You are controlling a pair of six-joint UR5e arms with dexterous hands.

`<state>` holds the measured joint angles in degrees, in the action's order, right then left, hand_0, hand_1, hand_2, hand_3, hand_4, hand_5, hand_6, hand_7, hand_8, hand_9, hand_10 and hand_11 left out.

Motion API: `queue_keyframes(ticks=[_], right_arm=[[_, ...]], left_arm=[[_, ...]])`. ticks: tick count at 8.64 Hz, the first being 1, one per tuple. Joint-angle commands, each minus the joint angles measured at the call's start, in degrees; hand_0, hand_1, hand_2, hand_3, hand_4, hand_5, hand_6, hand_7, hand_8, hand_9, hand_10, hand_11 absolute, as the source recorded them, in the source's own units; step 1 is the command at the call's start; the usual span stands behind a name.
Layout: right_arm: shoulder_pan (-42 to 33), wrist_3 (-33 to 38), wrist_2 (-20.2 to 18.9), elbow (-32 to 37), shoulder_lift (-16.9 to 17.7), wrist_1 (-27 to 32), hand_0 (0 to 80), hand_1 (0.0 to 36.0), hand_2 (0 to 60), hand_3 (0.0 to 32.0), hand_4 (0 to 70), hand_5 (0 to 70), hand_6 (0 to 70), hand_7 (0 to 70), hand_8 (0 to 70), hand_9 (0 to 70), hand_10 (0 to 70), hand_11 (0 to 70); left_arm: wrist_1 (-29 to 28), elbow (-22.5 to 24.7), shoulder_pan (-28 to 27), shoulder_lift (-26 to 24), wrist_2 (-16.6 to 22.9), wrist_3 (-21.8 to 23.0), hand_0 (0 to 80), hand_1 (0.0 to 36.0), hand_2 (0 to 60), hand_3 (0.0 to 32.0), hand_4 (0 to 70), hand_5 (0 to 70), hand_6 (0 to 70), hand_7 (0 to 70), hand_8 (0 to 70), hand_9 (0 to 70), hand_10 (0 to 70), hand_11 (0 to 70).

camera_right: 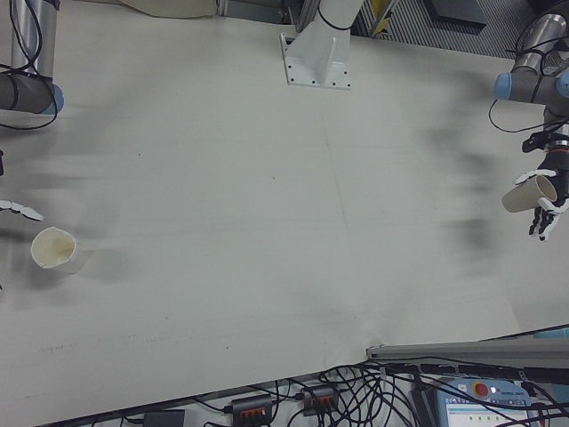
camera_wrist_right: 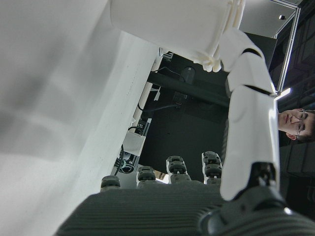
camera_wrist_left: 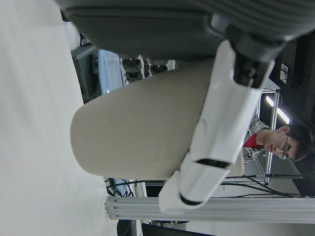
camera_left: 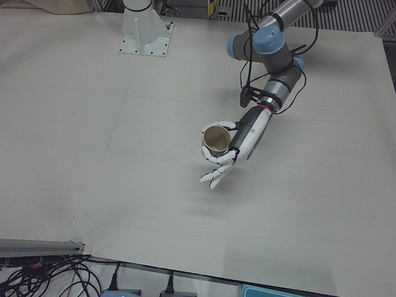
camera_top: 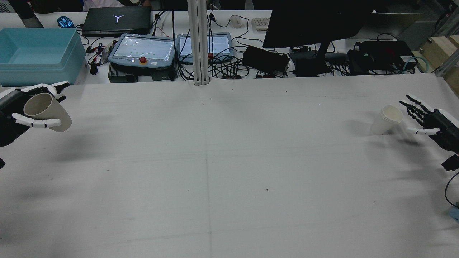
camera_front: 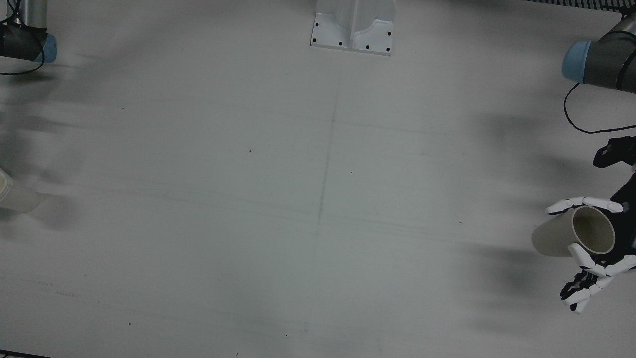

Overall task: Pour water
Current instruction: 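Reach the right hand to the white paper cup and grasp it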

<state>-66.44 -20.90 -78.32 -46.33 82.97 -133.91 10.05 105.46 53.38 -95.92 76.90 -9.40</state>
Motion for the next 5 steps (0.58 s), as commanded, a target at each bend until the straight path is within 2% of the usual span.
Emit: queue_keyframes(ticks=[1, 3, 5], right_arm=[[2.0, -1.4, 0.1, -1.5, -0.2, -0.1, 61.1, 29.8, 15.7, 0.0, 0.0, 9.8, 15.8, 12.7, 3.2, 1.6, 0.0, 0.0], [2.4, -1.4, 1.1, -1.1, -0.2, -0.1, 61.6, 30.1, 16.4, 0.0, 0.0, 10.0, 17.4, 15.8, 3.6, 2.3, 0.0, 0.0], [4.1, -1.4, 2.9, -1.0, -0.2, -0.1, 61.6, 30.0, 16.4, 0.0, 0.0, 10.1, 17.5, 15.8, 3.6, 2.2, 0.0, 0.0]], left_arm=[[0.1, 0.1, 0.9, 0.0, 0.0, 0.1, 80.0, 36.0, 60.0, 0.0, 42.6, 70.0, 17.3, 13.3, 10.4, 4.3, 6.1, 13.0], [0.1, 0.5, 0.9, 0.0, 0.0, 0.1, 80.0, 36.0, 60.0, 0.0, 42.2, 70.0, 17.1, 13.0, 10.3, 4.2, 6.0, 13.0], [0.5, 0.8, 0.9, 0.0, 0.0, 0.1, 80.0, 36.0, 60.0, 0.0, 42.4, 70.0, 17.2, 13.1, 10.3, 4.2, 6.0, 13.0]])
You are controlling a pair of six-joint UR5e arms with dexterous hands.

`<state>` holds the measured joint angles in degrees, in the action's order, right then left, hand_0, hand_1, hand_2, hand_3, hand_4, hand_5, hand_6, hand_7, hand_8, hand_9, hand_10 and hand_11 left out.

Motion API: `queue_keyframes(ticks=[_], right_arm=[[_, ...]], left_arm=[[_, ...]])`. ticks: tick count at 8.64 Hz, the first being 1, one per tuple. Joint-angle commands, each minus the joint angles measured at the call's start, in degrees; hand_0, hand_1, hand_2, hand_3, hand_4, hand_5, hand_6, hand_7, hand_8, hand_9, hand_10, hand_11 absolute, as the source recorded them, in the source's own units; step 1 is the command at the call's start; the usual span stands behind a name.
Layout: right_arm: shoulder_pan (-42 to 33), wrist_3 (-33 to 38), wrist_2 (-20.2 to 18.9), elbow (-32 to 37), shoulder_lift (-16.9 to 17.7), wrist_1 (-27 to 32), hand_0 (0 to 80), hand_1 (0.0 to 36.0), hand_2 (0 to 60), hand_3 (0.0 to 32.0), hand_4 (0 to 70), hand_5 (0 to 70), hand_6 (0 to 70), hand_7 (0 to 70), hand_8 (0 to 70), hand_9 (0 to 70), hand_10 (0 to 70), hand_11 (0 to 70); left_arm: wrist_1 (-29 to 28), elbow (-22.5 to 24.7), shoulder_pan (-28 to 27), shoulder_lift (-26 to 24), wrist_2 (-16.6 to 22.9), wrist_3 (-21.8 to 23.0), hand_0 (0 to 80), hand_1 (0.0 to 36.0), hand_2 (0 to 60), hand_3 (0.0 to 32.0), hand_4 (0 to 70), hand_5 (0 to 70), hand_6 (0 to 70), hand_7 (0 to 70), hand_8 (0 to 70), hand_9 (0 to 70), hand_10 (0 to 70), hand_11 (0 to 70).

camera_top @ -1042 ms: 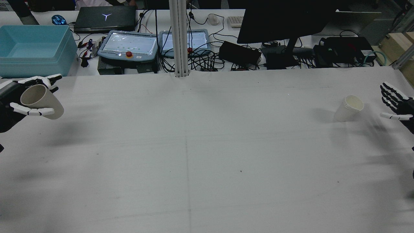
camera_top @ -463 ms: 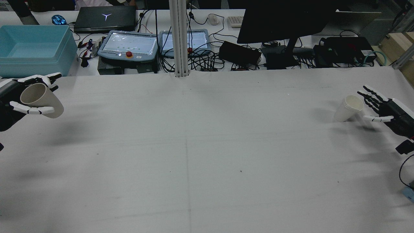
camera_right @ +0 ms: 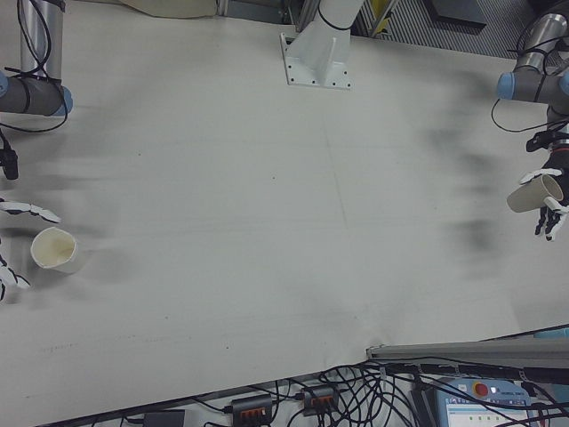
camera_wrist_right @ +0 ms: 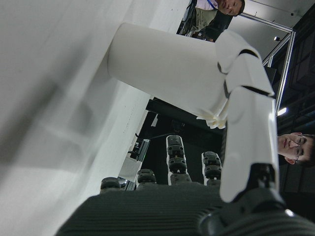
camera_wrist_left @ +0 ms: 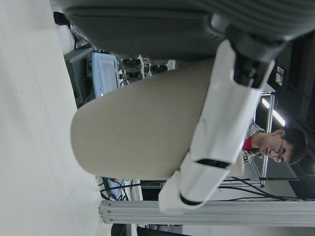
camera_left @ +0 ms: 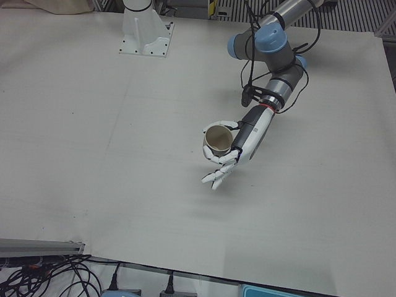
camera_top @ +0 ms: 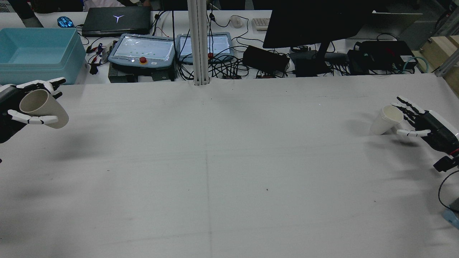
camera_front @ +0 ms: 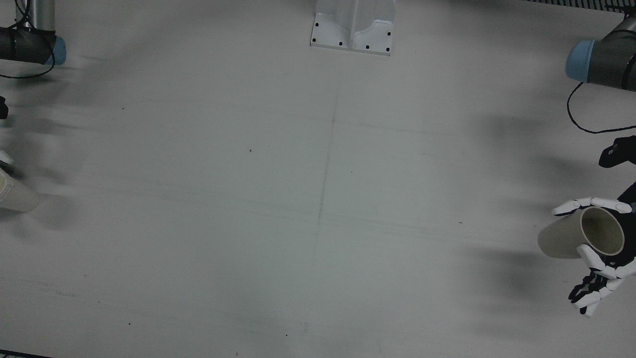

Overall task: Pour water
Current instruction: 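Reach the right hand to the white paper cup and grasp it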

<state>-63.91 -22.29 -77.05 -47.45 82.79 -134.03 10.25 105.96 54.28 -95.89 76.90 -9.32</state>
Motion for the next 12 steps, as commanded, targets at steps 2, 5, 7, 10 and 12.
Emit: queue_keyframes(ticks=[2, 5, 7, 10, 12], right_arm=[[2.5, -0.1, 2.7, 0.1, -0.6, -0.3, 61.5, 29.9, 16.8, 0.0, 0.0, 10.2, 18.0, 16.4, 4.7, 3.8, 0.0, 0.0], [4.1, 0.0, 4.2, -0.2, -0.8, -0.4, 61.6, 29.9, 16.9, 0.0, 0.6, 10.3, 19.1, 17.9, 5.4, 4.8, 0.0, 0.0], [4.3, 0.0, 4.5, -0.4, -0.9, -0.4, 62.4, 30.5, 17.4, 0.0, 0.3, 10.6, 19.7, 19.8, 5.8, 5.4, 0.0, 0.0], [4.9, -0.1, 4.5, -0.4, -1.8, -0.8, 63.1, 30.9, 18.5, 0.0, 3.0, 11.0, 21.9, 22.9, 6.8, 7.0, 0.0, 0.0], [6.4, -0.1, 6.9, -0.4, -2.2, -0.8, 63.2, 30.8, 18.5, 0.0, 4.0, 11.0, 22.4, 23.3, 6.8, 6.9, 0.0, 0.0]], left_arm=[[0.5, 0.3, 0.0, 0.0, 0.0, 0.0, 80.0, 36.0, 60.0, 0.0, 42.2, 70.0, 17.1, 13.1, 10.3, 4.2, 6.0, 13.0], [0.6, 0.3, 0.0, 0.0, 0.0, 0.0, 80.0, 36.0, 60.0, 0.0, 42.1, 70.0, 17.2, 13.1, 10.3, 4.2, 6.1, 13.0], [0.6, 0.3, 0.0, 0.1, 0.0, 0.0, 80.0, 36.0, 60.0, 0.0, 41.7, 70.0, 17.3, 13.2, 10.3, 4.2, 6.2, 13.2], [0.5, 0.4, 0.1, 0.1, 0.0, 0.1, 80.0, 36.0, 60.0, 0.0, 41.5, 70.0, 17.0, 12.9, 10.4, 4.3, 6.2, 13.2], [0.5, 0.4, 0.1, 0.2, 0.0, 0.2, 80.0, 36.0, 60.0, 0.0, 41.4, 70.0, 16.8, 12.7, 10.3, 4.1, 6.1, 13.1]])
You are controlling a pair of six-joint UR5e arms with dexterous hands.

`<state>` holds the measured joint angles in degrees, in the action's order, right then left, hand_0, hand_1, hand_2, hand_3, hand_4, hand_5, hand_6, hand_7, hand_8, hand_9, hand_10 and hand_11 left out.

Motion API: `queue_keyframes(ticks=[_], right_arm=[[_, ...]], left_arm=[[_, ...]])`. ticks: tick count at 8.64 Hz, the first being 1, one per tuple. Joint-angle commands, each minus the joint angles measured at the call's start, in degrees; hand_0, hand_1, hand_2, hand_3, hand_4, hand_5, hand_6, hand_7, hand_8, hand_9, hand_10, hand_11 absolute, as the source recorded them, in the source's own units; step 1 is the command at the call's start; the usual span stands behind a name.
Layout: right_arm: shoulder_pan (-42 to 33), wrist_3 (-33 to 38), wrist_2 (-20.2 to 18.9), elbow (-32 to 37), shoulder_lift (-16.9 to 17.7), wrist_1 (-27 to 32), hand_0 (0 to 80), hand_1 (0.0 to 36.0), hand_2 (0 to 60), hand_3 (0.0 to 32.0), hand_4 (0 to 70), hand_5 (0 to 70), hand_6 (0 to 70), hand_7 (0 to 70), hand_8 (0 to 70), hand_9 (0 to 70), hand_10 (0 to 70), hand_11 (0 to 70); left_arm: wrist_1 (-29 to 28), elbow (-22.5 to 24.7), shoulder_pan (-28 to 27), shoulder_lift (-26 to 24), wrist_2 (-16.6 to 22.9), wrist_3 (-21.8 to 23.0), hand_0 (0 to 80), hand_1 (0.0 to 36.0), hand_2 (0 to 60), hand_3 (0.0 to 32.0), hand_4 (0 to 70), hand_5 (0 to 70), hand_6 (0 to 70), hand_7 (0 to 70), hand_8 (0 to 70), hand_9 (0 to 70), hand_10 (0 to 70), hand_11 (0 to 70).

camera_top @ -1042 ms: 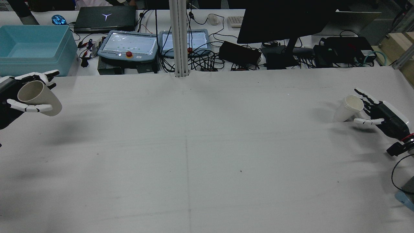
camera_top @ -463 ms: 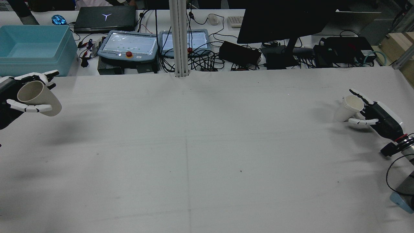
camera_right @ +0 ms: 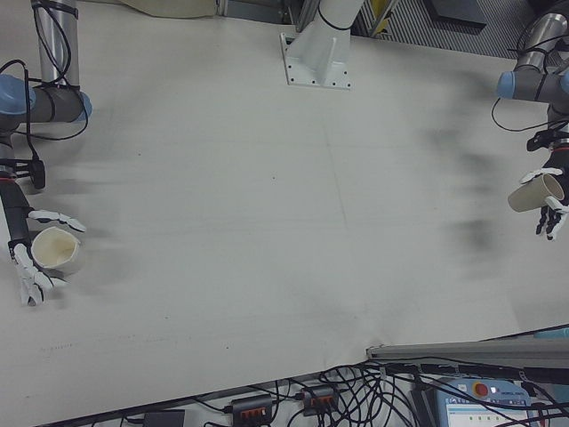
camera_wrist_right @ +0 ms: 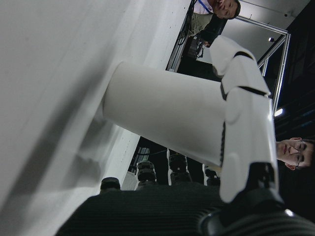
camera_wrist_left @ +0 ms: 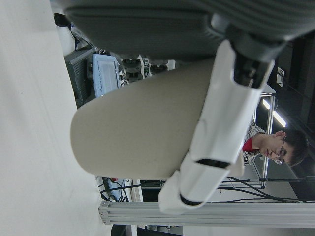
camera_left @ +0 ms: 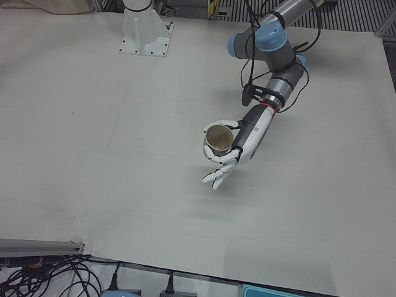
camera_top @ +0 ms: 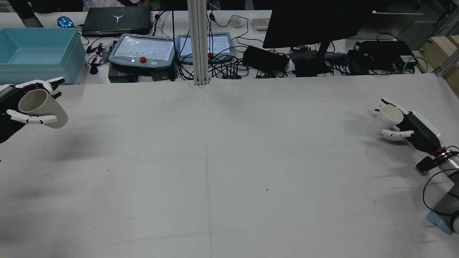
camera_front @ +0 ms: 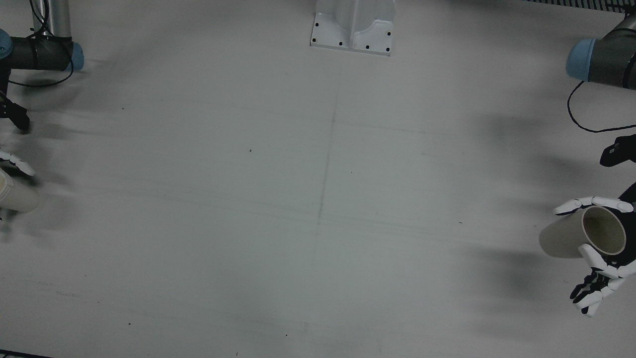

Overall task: Pour water
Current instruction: 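Reach the right hand to the white paper cup and grasp it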

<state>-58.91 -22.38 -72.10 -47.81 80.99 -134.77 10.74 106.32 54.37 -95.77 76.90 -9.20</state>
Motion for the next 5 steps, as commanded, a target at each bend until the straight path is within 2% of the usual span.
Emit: queue_keyframes(ticks=[1, 3, 5], right_arm=[[2.0, 0.0, 2.0, 0.0, -0.5, -0.1, 63.2, 30.9, 18.6, 0.0, 4.3, 11.0, 22.6, 23.5, 7.2, 7.3, 0.0, 0.0], [2.1, 0.0, 2.0, -0.3, -0.8, -0.1, 64.0, 31.3, 19.7, 0.0, 6.0, 11.5, 25.1, 28.0, 9.8, 11.2, 0.0, 0.0], [2.1, 0.0, 2.0, -0.6, -0.8, -0.3, 68.6, 32.5, 22.2, 0.0, 10.4, 13.1, 32.0, 39.5, 17.6, 22.2, 0.0, 0.0]], left_arm=[[0.0, 0.0, 0.1, 0.1, 0.0, 0.1, 80.0, 36.0, 60.0, 0.0, 41.1, 70.0, 16.8, 12.7, 10.3, 4.1, 6.1, 13.1], [-0.1, 0.0, 0.2, 0.1, 0.0, 0.1, 80.0, 36.0, 60.0, 0.0, 40.8, 70.0, 16.7, 12.5, 10.2, 4.0, 6.0, 13.1], [-0.1, 0.1, 0.2, 0.1, 0.0, 0.1, 80.0, 36.0, 60.0, 0.0, 41.1, 70.0, 16.7, 12.6, 10.3, 4.1, 6.1, 13.0]])
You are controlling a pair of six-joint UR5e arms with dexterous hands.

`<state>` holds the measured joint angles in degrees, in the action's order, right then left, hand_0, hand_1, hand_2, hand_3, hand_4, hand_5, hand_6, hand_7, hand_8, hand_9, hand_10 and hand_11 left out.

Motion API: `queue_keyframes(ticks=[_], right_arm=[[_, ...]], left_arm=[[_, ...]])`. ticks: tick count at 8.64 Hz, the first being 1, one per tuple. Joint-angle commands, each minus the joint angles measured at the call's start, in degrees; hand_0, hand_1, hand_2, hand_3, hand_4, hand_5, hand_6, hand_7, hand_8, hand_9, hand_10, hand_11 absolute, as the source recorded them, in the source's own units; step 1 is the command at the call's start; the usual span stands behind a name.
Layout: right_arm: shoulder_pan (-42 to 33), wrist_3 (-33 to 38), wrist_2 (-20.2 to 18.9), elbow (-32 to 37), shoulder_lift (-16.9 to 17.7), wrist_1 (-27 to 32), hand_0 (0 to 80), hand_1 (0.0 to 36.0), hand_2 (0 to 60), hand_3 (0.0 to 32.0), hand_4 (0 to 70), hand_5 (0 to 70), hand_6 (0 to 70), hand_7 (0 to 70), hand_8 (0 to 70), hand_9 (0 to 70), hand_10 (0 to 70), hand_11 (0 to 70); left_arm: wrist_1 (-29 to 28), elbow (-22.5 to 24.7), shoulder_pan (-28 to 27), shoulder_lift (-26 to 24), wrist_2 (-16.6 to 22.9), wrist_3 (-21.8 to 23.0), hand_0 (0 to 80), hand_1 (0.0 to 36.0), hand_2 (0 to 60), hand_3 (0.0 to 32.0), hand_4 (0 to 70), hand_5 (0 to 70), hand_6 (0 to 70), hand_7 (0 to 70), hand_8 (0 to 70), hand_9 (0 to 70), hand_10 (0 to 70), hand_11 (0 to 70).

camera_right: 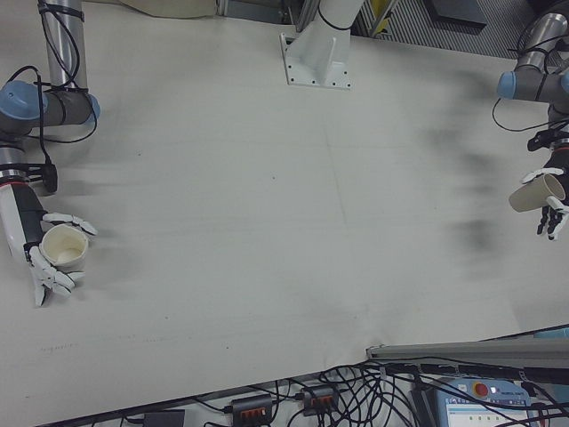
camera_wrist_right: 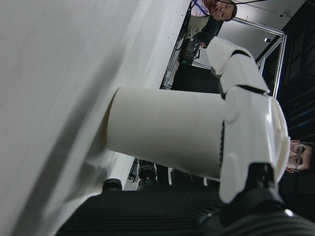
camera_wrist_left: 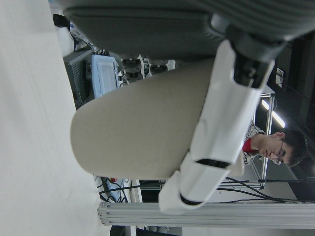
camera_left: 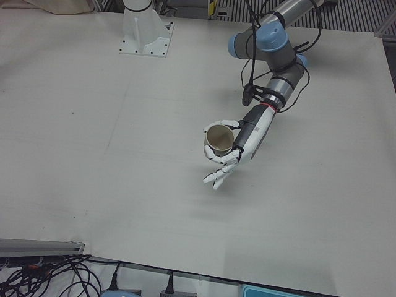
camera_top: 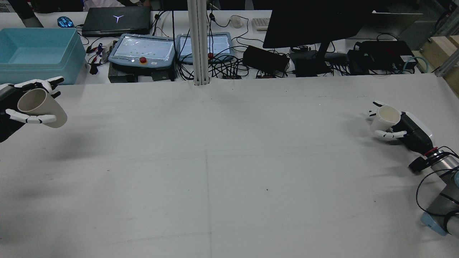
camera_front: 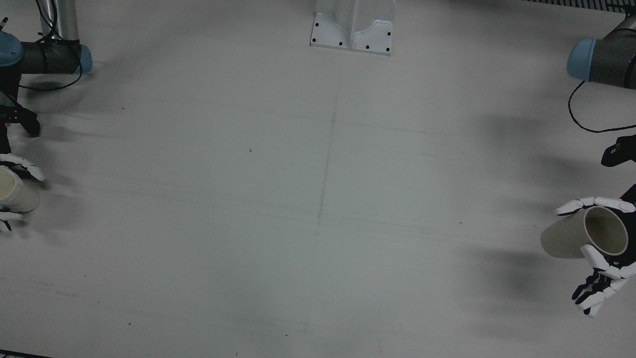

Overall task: Pour water
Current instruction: 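Lift the white cup with the right hand, raise beige cup with left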

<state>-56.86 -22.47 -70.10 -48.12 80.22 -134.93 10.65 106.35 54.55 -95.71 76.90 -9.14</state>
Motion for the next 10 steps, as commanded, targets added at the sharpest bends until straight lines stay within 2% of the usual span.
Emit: queue_keyframes(ticks=[1, 3, 4, 6, 10], right_arm=[[0.0, 0.1, 0.1, -0.4, -0.1, -0.2, 72.8, 32.6, 22.7, 0.0, 14.7, 14.5, 38.6, 50.1, 25.5, 33.6, 0.0, 0.0], [0.0, 0.1, 1.9, -0.5, 0.0, -0.1, 73.8, 31.7, 24.1, 0.0, 17.9, 17.0, 48.0, 62.1, 39.1, 51.2, 0.0, 0.0], [0.1, 0.1, 2.1, -0.6, 0.0, -0.2, 76.8, 32.5, 25.2, 0.0, 18.0, 17.5, 49.3, 63.7, 40.8, 53.5, 0.0, 0.0], [0.0, 0.1, 2.1, -0.9, 0.2, -0.2, 80.0, 34.8, 30.0, 0.0, 19.7, 18.6, 51.6, 65.6, 42.9, 56.4, 0.0, 0.0], [-2.0, 0.2, 1.9, -7.5, 2.1, -3.0, 80.0, 36.0, 28.8, 0.0, 20.6, 18.8, 52.3, 65.9, 40.5, 53.1, 0.0, 0.0]], left_arm=[[0.0, 0.4, 0.0, 0.4, 0.0, 0.0, 80.0, 36.0, 60.0, 0.0, 40.9, 70.0, 16.7, 12.6, 10.2, 4.1, 6.0, 13.0], [0.1, 0.9, 0.0, 0.7, 0.0, 0.0, 80.0, 36.0, 60.0, 0.0, 40.7, 70.0, 16.5, 12.4, 10.2, 3.9, 5.9, 12.9], [0.2, 1.1, 0.0, 0.7, 0.0, 0.0, 80.0, 36.0, 60.0, 0.0, 40.6, 70.0, 16.5, 12.4, 10.1, 3.8, 5.9, 12.8], [0.9, 1.7, -0.1, 0.7, 0.1, 0.0, 80.0, 36.0, 60.0, 0.0, 40.6, 70.0, 16.5, 12.5, 10.0, 3.8, 5.9, 12.8], [3.1, 1.5, -0.6, -2.3, 0.0, -0.3, 80.0, 36.0, 60.0, 0.0, 41.6, 70.0, 17.2, 13.1, 10.1, 3.9, 6.0, 12.9]])
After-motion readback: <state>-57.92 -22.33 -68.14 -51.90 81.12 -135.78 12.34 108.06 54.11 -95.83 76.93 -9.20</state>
